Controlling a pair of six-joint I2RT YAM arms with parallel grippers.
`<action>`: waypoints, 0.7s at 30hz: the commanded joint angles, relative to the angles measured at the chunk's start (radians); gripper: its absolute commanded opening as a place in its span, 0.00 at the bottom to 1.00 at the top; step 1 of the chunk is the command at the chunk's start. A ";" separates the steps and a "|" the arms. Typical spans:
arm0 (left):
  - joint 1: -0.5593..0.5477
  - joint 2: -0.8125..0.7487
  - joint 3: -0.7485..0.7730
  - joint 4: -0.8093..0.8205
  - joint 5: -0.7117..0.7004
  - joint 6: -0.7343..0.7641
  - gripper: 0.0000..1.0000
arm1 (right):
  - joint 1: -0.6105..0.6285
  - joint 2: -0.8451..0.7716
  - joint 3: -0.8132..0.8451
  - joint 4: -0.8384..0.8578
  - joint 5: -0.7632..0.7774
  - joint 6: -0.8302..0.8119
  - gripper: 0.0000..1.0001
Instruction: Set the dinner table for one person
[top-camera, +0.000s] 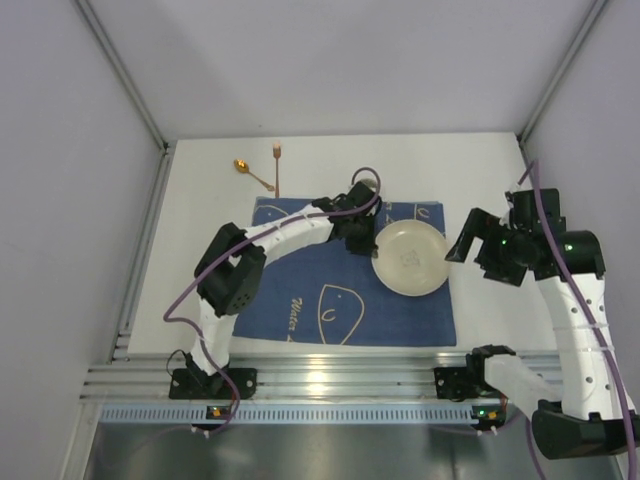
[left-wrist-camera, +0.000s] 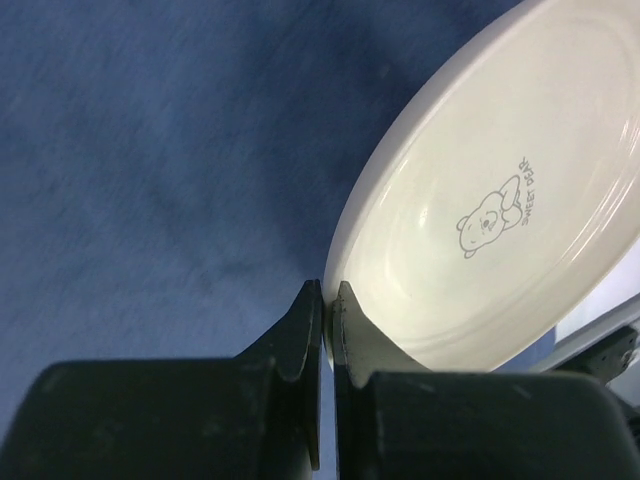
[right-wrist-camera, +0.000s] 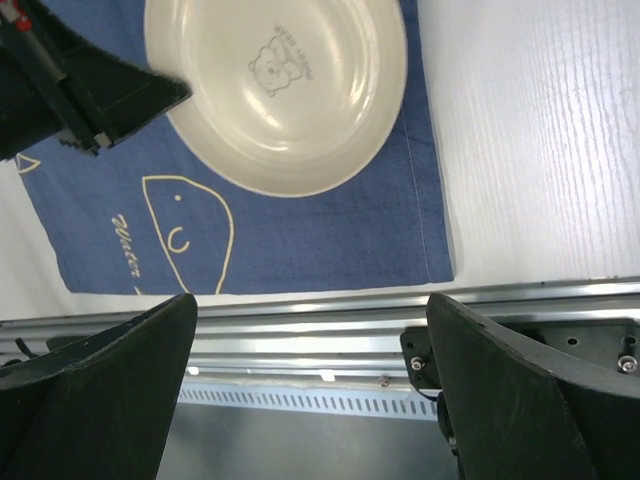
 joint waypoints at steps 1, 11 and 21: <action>0.015 -0.183 -0.089 -0.058 -0.037 -0.008 0.00 | 0.000 0.011 -0.005 -0.025 0.034 -0.031 0.99; 0.109 -0.305 -0.275 -0.101 -0.122 0.010 0.00 | -0.002 0.112 -0.016 0.054 -0.021 -0.042 0.99; 0.171 -0.282 -0.309 -0.207 -0.248 -0.008 0.25 | -0.002 0.247 0.062 0.125 -0.063 -0.034 0.98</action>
